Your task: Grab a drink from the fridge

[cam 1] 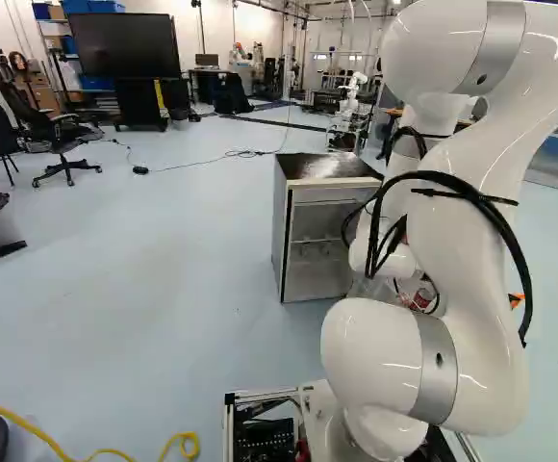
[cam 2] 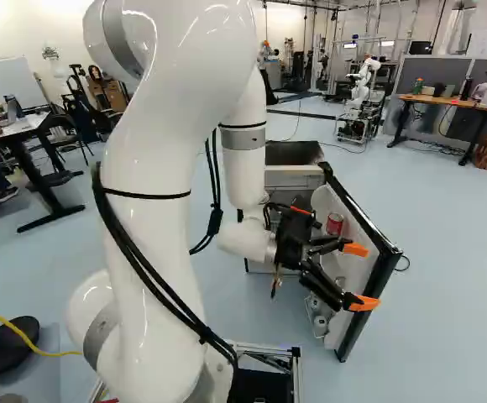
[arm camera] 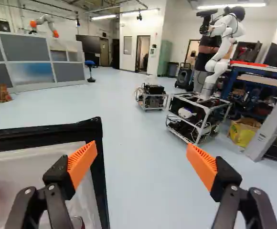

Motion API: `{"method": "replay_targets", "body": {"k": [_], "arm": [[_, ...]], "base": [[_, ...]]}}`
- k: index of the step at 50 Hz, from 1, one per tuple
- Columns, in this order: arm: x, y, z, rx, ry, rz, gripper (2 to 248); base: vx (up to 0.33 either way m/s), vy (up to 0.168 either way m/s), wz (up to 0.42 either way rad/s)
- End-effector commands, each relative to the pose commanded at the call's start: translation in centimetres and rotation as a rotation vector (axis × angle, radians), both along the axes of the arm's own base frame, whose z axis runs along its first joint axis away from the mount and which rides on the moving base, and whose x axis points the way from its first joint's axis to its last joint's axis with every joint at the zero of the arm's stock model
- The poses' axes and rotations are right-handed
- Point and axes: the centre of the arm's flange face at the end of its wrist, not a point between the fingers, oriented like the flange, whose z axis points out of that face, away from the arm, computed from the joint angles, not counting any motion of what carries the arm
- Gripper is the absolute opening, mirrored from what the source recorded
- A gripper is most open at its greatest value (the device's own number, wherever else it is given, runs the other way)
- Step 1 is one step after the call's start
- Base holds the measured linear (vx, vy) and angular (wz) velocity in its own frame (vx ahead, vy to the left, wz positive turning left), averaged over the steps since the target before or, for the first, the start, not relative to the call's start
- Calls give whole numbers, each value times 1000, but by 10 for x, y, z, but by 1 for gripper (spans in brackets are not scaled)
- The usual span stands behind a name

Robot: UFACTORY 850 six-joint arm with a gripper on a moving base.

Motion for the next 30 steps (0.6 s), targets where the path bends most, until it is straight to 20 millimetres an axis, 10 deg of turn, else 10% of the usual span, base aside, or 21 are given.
{"method": "replay_targets", "body": {"k": [30], "arm": [[-38,56,3,72,73,387,247]], "base": [[0,0,0]]}}
